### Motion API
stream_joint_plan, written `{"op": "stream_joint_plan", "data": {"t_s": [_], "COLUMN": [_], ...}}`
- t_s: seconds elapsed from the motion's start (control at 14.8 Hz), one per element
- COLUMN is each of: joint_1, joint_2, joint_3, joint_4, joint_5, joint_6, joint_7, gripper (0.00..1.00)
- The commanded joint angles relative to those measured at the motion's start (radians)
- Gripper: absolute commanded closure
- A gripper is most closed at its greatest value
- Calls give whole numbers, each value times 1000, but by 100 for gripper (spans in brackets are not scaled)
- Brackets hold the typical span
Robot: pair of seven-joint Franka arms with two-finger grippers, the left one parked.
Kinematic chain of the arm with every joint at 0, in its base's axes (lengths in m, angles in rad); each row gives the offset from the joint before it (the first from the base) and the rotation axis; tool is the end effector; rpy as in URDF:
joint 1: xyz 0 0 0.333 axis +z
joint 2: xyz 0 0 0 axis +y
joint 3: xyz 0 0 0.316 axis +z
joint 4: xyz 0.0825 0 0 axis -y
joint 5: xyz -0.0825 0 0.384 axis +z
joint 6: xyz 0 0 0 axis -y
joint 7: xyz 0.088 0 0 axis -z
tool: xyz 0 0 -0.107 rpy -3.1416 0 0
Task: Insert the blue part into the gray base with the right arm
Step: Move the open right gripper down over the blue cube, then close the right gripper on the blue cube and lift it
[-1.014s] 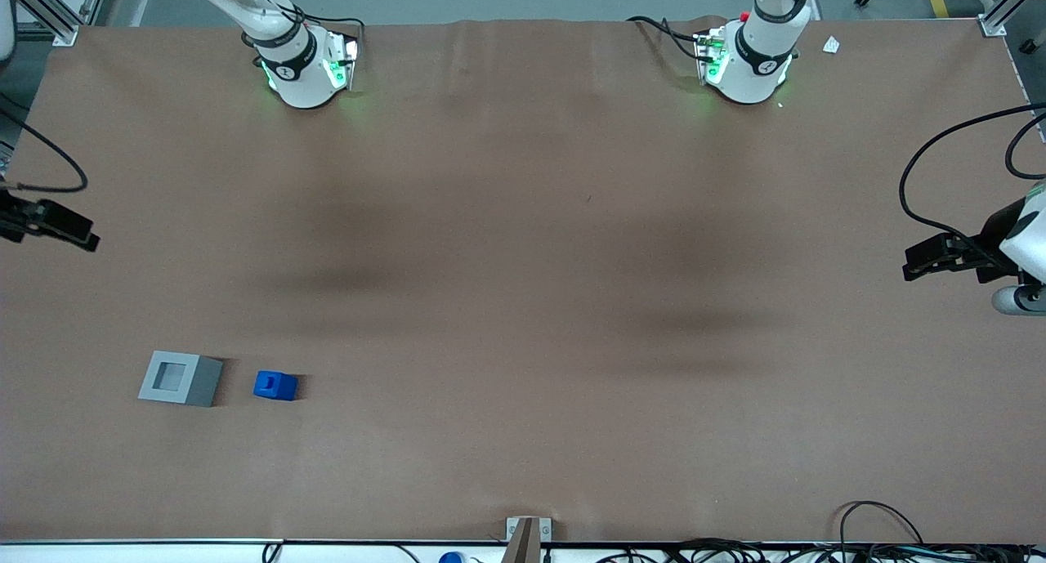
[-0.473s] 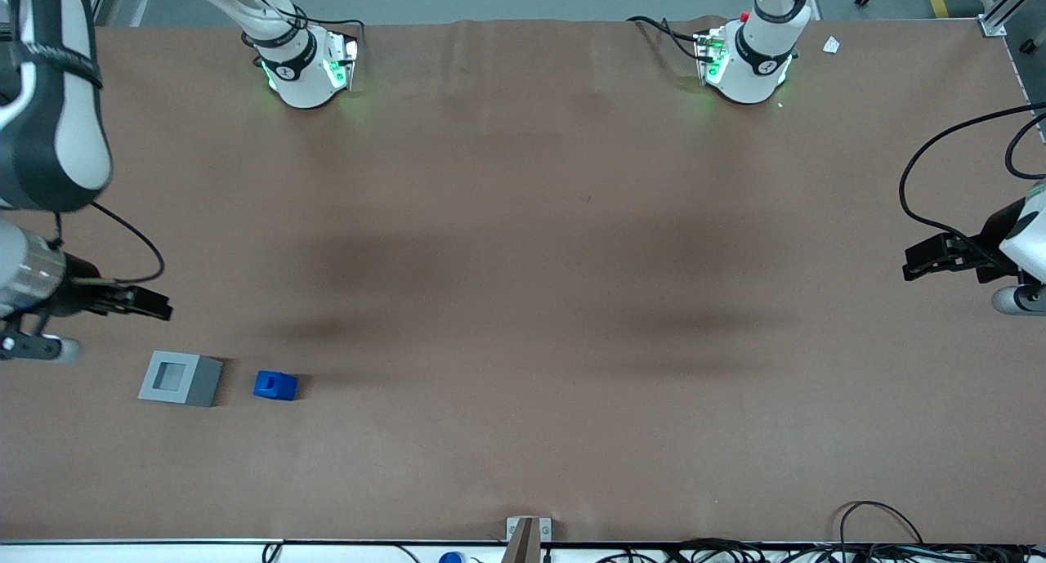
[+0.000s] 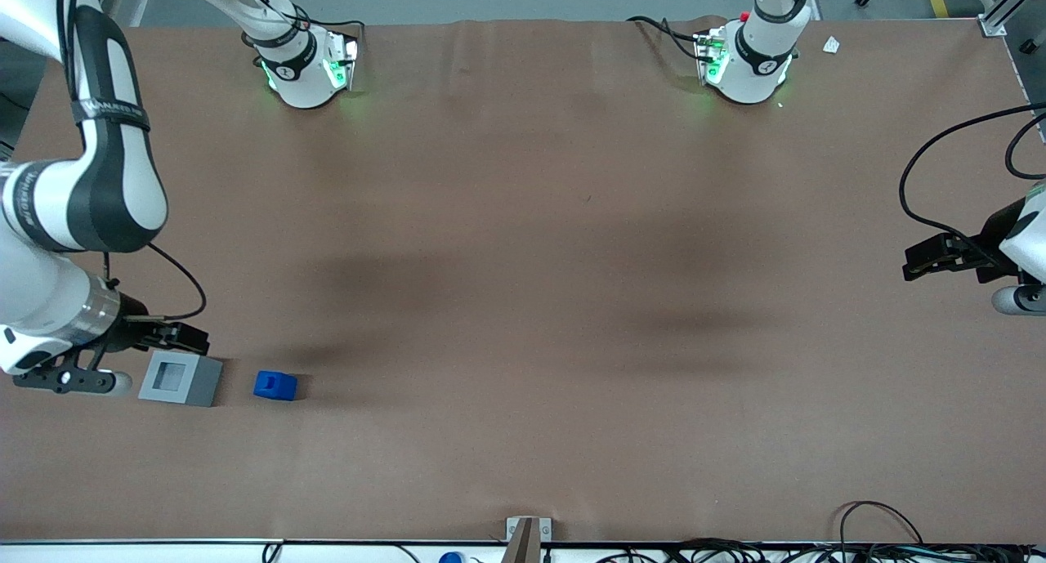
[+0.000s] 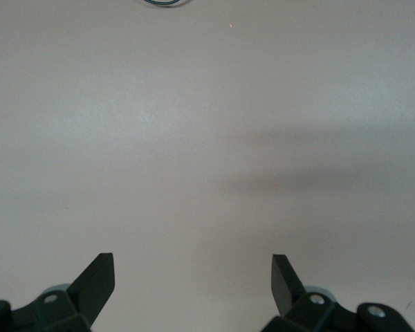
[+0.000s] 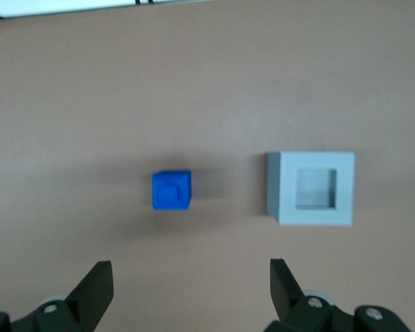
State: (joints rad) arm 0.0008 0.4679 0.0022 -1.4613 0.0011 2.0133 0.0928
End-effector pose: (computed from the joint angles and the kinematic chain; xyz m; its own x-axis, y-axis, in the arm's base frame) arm 0.7014 0.0019 0.4212 0.9924 -0.0905 0.0835 -0.0900 -0.9959 -0.0098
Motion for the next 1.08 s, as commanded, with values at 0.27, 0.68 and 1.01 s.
{"op": "stream_joint_plan", "data": {"t_s": [0.27, 0.68, 1.01], "joint_1": [62, 62, 33], "joint_2": [176, 271, 288], "joint_3": [-2, -2, -2], "joint_4": [7, 12, 13], "joint_5": [16, 19, 30], "joint_6": [217, 277, 272], "joint_7": [96, 108, 110], "gripper": [0, 0, 0]}}
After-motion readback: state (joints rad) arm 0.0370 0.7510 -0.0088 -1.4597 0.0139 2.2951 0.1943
